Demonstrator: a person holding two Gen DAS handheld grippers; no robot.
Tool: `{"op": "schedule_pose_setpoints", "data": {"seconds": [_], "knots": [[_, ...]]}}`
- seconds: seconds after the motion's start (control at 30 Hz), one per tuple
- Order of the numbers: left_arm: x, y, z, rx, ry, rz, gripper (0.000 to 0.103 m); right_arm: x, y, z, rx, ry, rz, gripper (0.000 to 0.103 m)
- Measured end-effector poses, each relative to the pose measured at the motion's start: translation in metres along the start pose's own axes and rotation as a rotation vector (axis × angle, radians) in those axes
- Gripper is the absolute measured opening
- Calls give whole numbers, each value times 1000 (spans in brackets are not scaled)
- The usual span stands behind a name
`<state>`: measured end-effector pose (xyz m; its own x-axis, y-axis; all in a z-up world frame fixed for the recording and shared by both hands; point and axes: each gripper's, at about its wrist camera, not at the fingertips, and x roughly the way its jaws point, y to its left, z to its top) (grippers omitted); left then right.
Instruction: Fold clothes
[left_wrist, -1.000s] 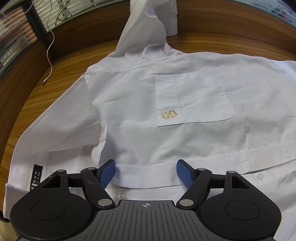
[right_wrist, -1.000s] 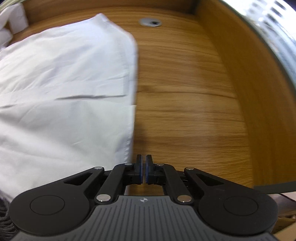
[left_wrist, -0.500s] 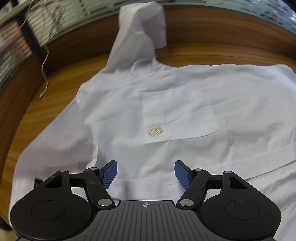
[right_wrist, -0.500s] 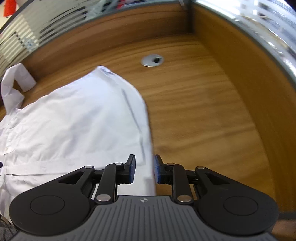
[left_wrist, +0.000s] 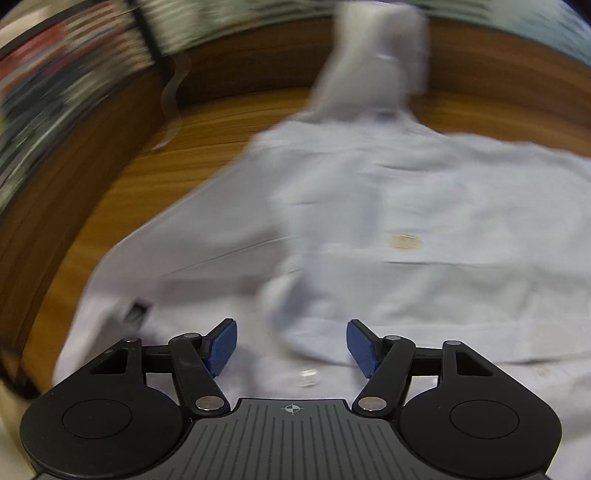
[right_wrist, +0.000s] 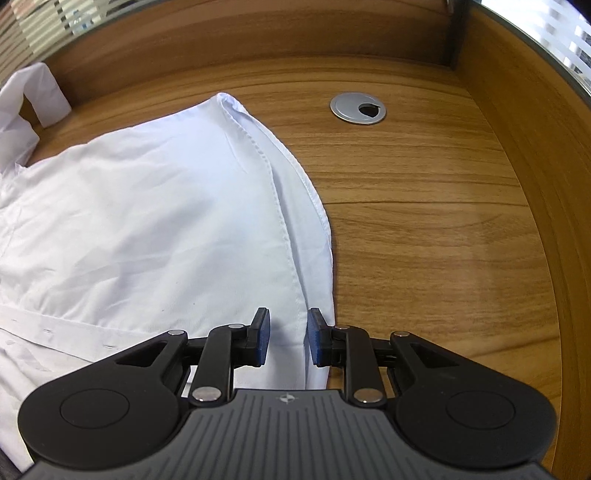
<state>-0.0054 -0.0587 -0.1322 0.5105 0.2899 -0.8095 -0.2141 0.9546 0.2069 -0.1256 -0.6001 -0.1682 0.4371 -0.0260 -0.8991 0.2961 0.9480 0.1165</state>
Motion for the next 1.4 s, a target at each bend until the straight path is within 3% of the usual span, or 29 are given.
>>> {"op": "schedule_pose_setpoints", "data": {"seconds": [0.13,0.23,0.33,0.43,0.63,0.93,1.2,1.3,1.33,1.4], "knots": [[12,26,-2,-100,49,-5,58,3,3,1,-7,-1,-10,27],[15,29,2,-121,42,-7,58,4,6,1,-22,3,-18,34],[17,32,5,-141,31,-7,57,3,8,0,-29,13,-30,34],[12,32,6,-114,50,-70,51,3,8,0,-20,20,-29,34],[1,32,6,-49,96,-210,51,2,12,-3,-24,30,-37,34],[17,21,-7,25,136,-146,53,1,14,-5,-21,31,-28,36],[23,23,-5,-3,135,-142,54,-2,10,-10,2,27,-10,36],[25,24,-4,-15,135,-143,54,-2,9,-11,8,19,-11,23],[25,24,-4,-19,134,-143,55,-2,9,-11,11,16,-15,8],[26,25,-3,-24,134,-142,55,-4,9,-10,8,9,-20,3]]}}
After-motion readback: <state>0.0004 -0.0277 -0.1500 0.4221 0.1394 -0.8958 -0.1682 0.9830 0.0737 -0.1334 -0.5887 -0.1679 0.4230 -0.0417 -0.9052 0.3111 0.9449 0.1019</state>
